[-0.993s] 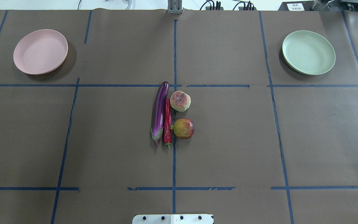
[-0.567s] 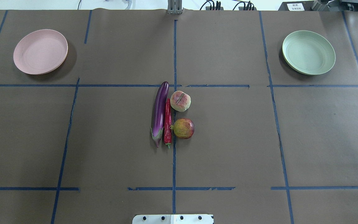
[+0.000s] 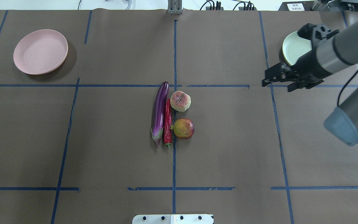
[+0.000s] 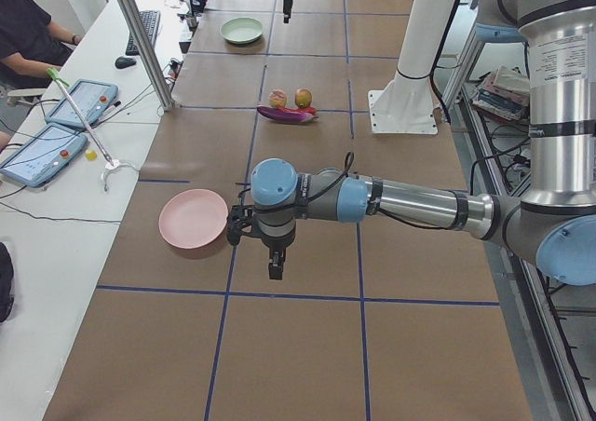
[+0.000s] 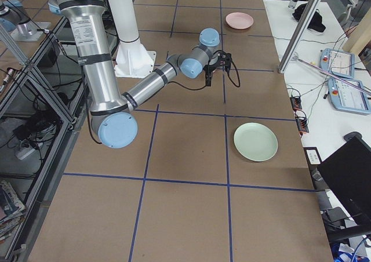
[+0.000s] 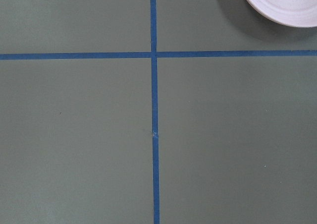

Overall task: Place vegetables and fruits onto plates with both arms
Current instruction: 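Move the right gripper over the mango and grasp it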

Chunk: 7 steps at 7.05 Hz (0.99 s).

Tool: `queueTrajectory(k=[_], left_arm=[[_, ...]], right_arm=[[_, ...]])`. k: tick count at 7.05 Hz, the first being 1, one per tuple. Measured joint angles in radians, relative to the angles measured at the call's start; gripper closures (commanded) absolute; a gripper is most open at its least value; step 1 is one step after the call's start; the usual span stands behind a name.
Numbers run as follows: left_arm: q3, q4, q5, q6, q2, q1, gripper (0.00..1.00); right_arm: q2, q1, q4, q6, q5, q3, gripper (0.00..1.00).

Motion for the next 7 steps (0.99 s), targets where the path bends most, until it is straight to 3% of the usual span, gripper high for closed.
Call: queueTrajectory(k=[3,4,7], left_arm=[[-0.005,-0.001,-0.049,-0.001,-0.001,0.000,0.00],[-0.006,-0.001,-0.066,-0.001,-0.001,0.000,0.00],[-0.009,-0.001,-0.076,-0.001,-0.002,0.000,0.00]], right_arm=[[0.200,-0.305,-0.066,0.157,-0.432,-0.046,0.01],[0.260,-0.356,-0.077,0.168,-0.503,-0.106,0.01],[0.370,-0.403,-0.079,0.202,-0.539,-0.261,0.01]])
